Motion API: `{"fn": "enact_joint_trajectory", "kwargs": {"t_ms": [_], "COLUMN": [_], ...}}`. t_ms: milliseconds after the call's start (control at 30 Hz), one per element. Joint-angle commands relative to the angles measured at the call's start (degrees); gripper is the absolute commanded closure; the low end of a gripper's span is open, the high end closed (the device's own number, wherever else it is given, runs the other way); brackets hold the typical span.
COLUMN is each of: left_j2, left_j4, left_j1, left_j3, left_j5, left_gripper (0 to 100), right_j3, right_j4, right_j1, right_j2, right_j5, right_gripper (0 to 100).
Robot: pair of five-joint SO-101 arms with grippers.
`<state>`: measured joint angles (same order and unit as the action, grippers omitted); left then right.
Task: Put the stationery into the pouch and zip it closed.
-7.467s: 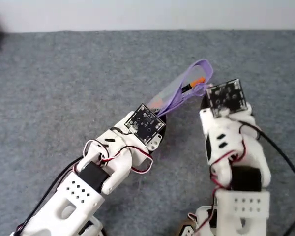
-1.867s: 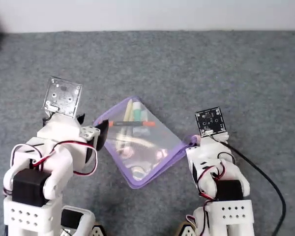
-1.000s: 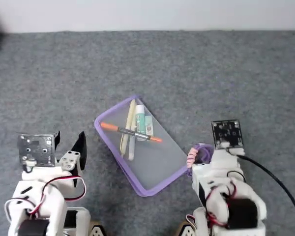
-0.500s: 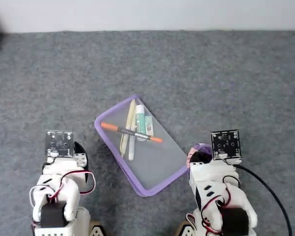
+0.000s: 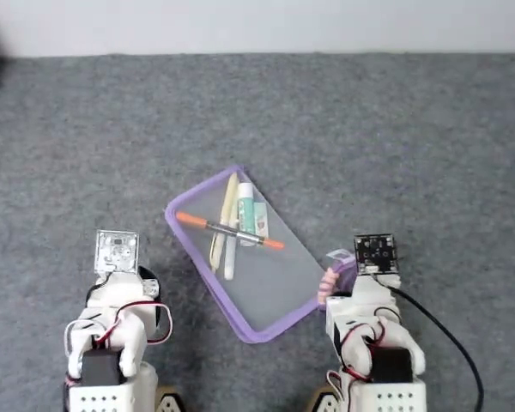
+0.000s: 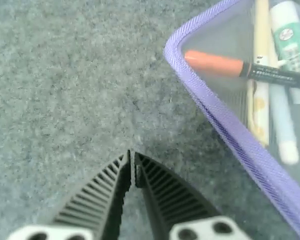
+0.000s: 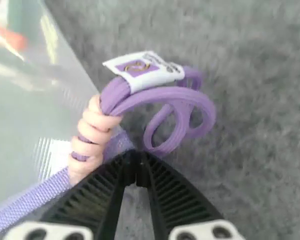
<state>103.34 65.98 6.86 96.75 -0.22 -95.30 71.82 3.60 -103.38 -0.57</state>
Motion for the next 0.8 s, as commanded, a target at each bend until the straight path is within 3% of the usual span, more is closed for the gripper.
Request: {"fn": "enact_joint_trajectory", "kwargs": {"t_ms": [0,167,767], "left_j2": [0.6,0.6,0.8], "left_j4": [-0.9,-0.9,6.2], "left_j1": [-0.1,0.0,-0.1], "left_j3": [-0.3,-0.3,-0.3], "left_j5": [-0.4,-0.4,-0.4], "left_gripper": [99,99,99], "right_j3": [-1.1,-1.1,-1.1], "right_j4": [-1.2,3.0,3.1], "right_j1": [-0.7,-0.7,-0.4], "right_j2": [-0.5,-0.5,-0.5], "right_j5": [-0.4,-0.5,-0.4], "right_gripper": [99.0,99.0,99.0]}}
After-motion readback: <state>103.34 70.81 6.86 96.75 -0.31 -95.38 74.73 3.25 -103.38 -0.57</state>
